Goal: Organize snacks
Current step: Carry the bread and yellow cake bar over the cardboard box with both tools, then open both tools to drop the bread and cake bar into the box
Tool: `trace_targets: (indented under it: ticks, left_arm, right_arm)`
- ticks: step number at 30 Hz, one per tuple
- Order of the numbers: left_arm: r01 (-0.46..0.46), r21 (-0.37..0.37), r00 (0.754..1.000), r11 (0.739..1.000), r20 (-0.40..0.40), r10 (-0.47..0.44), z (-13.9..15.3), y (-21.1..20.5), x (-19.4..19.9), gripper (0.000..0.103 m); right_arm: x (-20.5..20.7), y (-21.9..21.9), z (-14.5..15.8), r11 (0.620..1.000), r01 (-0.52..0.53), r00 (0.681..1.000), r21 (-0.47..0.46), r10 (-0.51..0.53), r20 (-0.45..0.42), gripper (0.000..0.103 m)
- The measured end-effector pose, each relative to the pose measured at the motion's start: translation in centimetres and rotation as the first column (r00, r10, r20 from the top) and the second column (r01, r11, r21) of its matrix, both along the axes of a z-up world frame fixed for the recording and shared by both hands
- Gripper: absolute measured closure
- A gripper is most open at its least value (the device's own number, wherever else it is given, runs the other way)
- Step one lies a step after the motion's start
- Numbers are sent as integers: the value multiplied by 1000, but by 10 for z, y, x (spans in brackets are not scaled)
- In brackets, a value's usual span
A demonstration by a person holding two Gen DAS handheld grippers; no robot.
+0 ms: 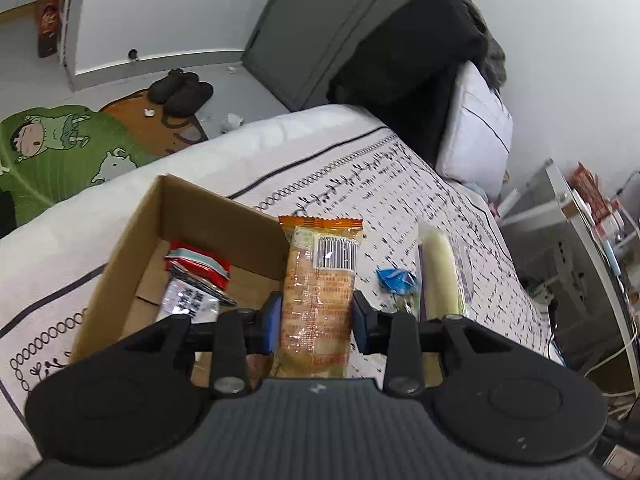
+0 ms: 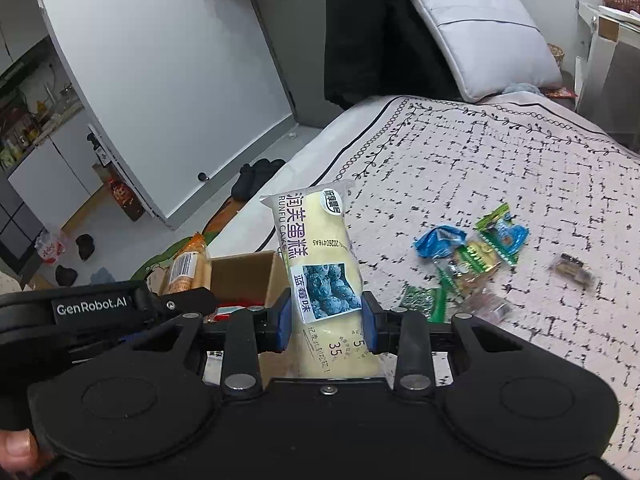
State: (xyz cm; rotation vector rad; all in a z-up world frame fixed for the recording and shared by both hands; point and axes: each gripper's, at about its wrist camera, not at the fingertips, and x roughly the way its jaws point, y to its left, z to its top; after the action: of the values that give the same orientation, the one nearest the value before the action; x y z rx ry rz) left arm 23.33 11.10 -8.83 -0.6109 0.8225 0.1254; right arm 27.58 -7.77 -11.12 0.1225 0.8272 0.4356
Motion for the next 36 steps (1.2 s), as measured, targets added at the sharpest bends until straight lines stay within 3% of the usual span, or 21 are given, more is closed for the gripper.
trace_targets:
  ticks: [13,22,36]
  left_arm:
    - [-85,-57,996,995,-44,83,-12,35,-1,68]
    - [-148,-75,987,986,-71,143,-15,47,-2,53]
    - [-204,-91,977,975,-82,197,-15,62,-4,46]
  right_arm:
    - [0,28,-4,999,-33,999,3,33,-13,70]
    - [1,40,-8,998,-57,998,11,58,-28,70]
    - [2,63,-15,997,-73,994,38,75,-75,69]
